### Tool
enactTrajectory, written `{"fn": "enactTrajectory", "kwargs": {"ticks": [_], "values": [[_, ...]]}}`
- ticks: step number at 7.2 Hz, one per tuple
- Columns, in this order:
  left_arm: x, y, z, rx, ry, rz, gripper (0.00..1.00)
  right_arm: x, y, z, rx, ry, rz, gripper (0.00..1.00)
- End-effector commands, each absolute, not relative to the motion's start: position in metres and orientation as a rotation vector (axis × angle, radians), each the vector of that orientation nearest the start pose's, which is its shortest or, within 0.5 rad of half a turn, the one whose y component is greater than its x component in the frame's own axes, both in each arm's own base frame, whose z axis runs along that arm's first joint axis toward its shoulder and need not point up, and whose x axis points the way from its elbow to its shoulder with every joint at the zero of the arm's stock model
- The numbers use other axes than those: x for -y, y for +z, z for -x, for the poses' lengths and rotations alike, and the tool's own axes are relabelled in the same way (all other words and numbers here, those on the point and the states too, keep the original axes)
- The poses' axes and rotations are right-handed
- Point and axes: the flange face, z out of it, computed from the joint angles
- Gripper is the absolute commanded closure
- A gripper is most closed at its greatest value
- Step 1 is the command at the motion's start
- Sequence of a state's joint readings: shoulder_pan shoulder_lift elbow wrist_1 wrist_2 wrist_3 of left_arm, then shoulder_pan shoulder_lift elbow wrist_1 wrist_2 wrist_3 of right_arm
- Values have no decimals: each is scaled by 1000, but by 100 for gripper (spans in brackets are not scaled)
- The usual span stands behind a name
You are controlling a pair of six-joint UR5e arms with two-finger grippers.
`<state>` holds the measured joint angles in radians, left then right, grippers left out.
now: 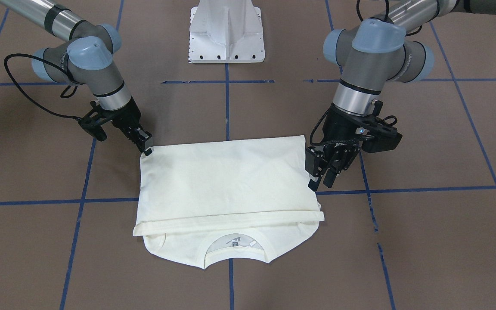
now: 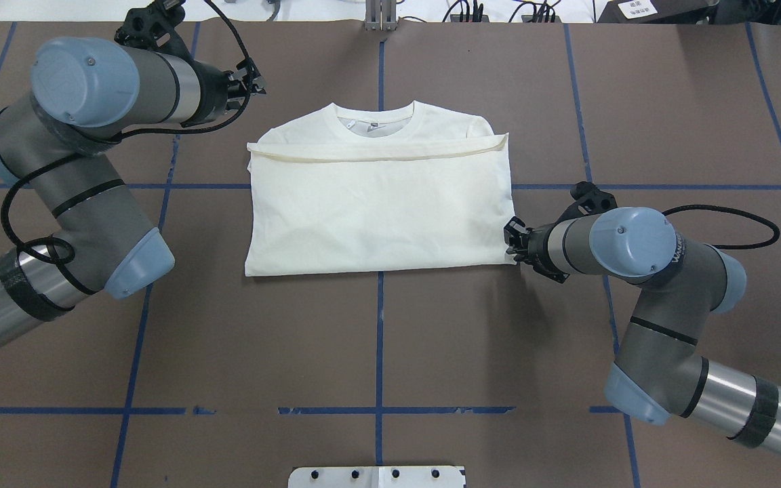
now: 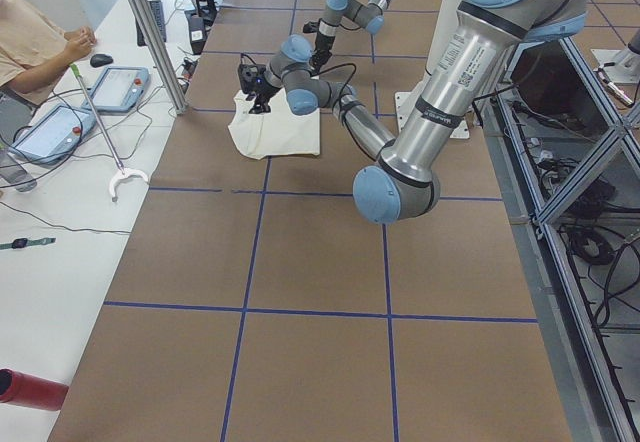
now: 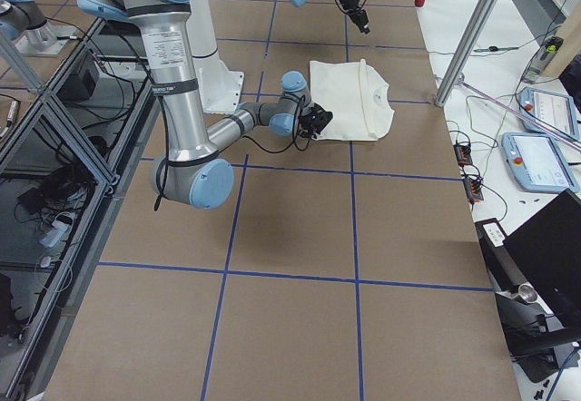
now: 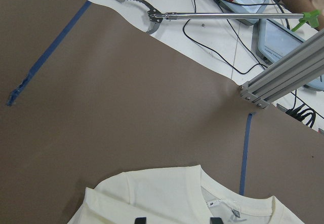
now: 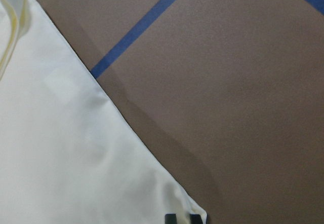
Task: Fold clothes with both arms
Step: 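Lower the right gripper to the folded shirt's corner nearest it and grasp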
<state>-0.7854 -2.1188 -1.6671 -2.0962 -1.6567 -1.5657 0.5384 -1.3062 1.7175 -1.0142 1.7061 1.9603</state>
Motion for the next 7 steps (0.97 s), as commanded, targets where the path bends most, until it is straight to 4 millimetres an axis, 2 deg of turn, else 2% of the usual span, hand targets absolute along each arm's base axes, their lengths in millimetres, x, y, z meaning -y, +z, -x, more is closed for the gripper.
{"fn": "enactTrajectory", "kwargs": {"ticks": [1, 3, 5, 6, 7], "values": [[558, 234, -381, -1163, -643, -395, 48, 409, 378, 458, 1026, 782, 60, 100], [557, 236, -382, -1162, -642, -391, 48, 405, 378, 453, 1029, 776, 62, 100], [557, 237, -383, -1160, -644, -390, 48, 404, 385, 451, 1016, 781, 61, 40], [557, 237, -385, -1160, -642, -387, 48, 405, 387, 452, 1012, 785, 61, 28], [556, 236, -384, -1162, -641, -388, 48, 406, 389, 451, 1007, 792, 52, 1]]}}
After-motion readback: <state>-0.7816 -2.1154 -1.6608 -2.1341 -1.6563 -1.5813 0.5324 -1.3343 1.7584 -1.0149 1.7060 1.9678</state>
